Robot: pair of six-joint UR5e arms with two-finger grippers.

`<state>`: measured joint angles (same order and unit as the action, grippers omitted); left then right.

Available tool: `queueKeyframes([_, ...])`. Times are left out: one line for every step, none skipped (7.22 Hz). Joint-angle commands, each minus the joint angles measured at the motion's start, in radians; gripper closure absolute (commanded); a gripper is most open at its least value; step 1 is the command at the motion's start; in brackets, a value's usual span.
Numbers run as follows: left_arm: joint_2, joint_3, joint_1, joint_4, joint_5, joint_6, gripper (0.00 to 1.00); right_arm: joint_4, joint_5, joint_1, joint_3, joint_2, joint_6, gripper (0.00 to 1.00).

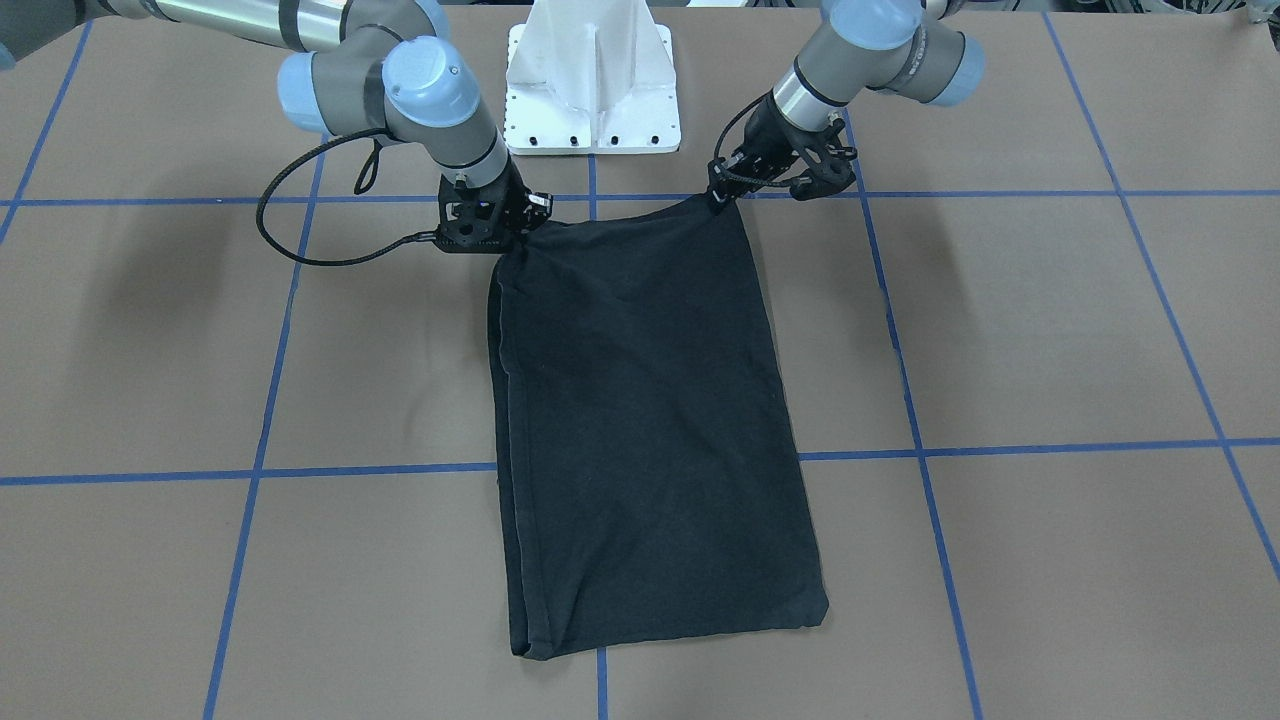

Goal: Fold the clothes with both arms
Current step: 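Lift the near edge with both grippers and carry it away from the robot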

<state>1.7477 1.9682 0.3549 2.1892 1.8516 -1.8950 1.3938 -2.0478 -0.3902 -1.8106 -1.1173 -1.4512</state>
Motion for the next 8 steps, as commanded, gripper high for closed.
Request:
queueKeyframes([-0.007,0.05,-0.007,-0.069,0.033,0.004,1.0,0.002,-0.101,-0.002,-0.12,-0.091,-0.003,1.0])
queueKeyframes([-0.007,0.061,-0.013,-0.084,0.05,0.005,1.0,0.001,-0.123,-0.002,-0.163,-0.126,-0.005,1.0])
queueKeyframes([-0.007,0.063,-0.016,-0.098,0.069,0.005,1.0,0.001,-0.152,0.001,-0.176,-0.136,-0.041,1.0])
queueKeyframes([-0.007,0.081,-0.04,-0.133,0.093,0.01,1.0,-0.001,-0.169,0.011,-0.18,-0.138,-0.093,1.0])
queueKeyframes([-0.007,0.125,-0.065,-0.193,0.097,0.01,1.0,-0.001,-0.173,0.019,-0.197,-0.139,-0.119,1.0])
queueKeyframes([-0.004,0.165,-0.076,-0.245,0.115,0.01,1.0,-0.001,-0.205,0.019,-0.2,-0.138,-0.159,1.0])
queueKeyframes([0.004,0.185,-0.074,-0.253,0.142,0.01,1.0,-0.001,-0.248,0.001,-0.199,-0.131,-0.166,1.0])
queueKeyframes([0.006,0.207,-0.059,-0.253,0.184,0.01,1.0,-0.004,-0.291,-0.057,-0.196,-0.127,-0.164,1.0])
